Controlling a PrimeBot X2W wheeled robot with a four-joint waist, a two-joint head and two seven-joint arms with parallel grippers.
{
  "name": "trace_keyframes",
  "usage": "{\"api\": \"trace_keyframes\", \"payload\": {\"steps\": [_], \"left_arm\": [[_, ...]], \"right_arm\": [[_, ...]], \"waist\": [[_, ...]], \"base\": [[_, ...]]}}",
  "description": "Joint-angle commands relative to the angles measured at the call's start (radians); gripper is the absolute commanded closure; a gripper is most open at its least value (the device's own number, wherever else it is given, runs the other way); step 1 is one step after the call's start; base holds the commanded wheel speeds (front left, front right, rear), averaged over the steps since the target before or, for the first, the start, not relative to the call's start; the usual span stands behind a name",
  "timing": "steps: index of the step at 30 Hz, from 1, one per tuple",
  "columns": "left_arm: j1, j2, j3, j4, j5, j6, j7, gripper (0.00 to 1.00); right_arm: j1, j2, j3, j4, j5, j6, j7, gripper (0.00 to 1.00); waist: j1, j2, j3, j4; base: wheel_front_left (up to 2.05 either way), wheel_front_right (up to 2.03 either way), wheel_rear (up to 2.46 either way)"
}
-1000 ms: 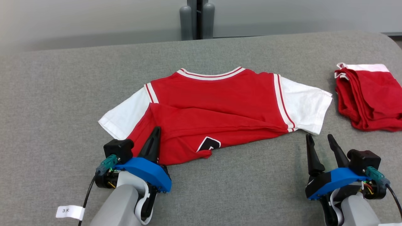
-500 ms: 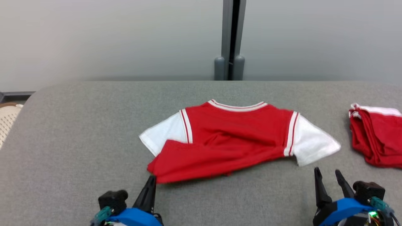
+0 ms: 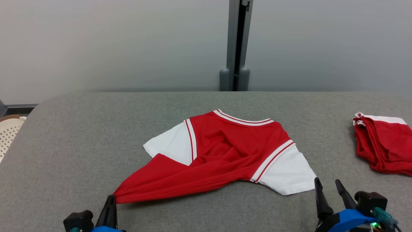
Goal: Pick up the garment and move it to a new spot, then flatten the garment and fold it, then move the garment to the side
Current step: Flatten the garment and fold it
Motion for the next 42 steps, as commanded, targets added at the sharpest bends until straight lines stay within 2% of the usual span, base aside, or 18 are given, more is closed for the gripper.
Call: {"api": "trace_keyframes", "payload": {"steps": [1, 2, 3, 4, 8, 12, 22, 35, 42], "left_arm": [[-0.015, 0.0, 0.014, -0.012, 0.024, 0.011, -0.003, 1.0], [-0.014, -0.006, 0.026, -0.02, 0.037, 0.018, -0.003, 0.6], [-0.01, -0.011, 0.033, -0.026, 0.05, 0.022, -0.003, 0.12], [-0.005, -0.017, 0.037, -0.033, 0.068, 0.024, -0.003, 0.0], [0.03, -0.043, 0.076, -0.075, 0.116, 0.039, -0.003, 0.0], [0.064, -0.063, 0.099, -0.103, 0.162, 0.029, -0.003, 0.0], [0.072, -0.088, 0.125, -0.076, 0.221, -0.01, -0.003, 0.0], [-0.005, -0.096, 0.155, 0.064, 0.195, -0.023, -0.003, 0.0], [-0.041, -0.1, 0.097, 0.207, 0.16, -0.042, 0.007, 0.0]], "right_arm": [[0.01, -0.001, 0.007, -0.013, 0.004, 0.0, -0.003, 0.0], [0.01, -0.001, 0.014, -0.023, 0.004, 0.0, -0.003, 0.0], [0.01, -0.001, 0.02, -0.035, 0.004, 0.0, -0.003, 0.0], [0.01, -0.001, 0.027, -0.05, 0.002, 0.0, -0.003, 0.0], [0.022, -0.001, 0.052, -0.113, -0.009, 0.0, -0.003, 0.0], [0.035, -0.001, 0.073, -0.151, -0.025, 0.0, -0.003, 0.0], [0.03, -0.001, 0.106, -0.114, -0.023, 0.0, -0.003, 0.0], [0.0, -0.001, 0.099, -0.112, -0.031, 0.0, -0.003, 0.0], [-0.016, -0.001, 0.088, -0.106, -0.037, 0.0, -0.003, 0.0]], "waist": [[0.0001, 0.0, 0.0, -0.009], [0.0001, 0.0, 0.001, -0.015], [0.0001, 0.0, 0.002, -0.02], [0.0001, 0.0, 0.004, -0.026], [0.0001, 0.0, 0.008, -0.046], [0.0001, 0.0, 0.007, -0.057], [0.0001, 0.0, 0.017, -0.054], [0.0001, 0.0, 0.085, -0.057], [0.0001, 0.0, 0.11, -0.054]], "base": [[0.0, 0.0, 0.0], [0.0, 0.0, 0.0], [0.0, 0.0, 0.0], [0.0, 0.0, 0.0], [0.0, 0.0, 0.0], [0.0, 0.0, 0.0], [0.0, 0.0, 0.0], [0.0, 0.0, 0.0], [0.0, 0.0, 0.0]]}}
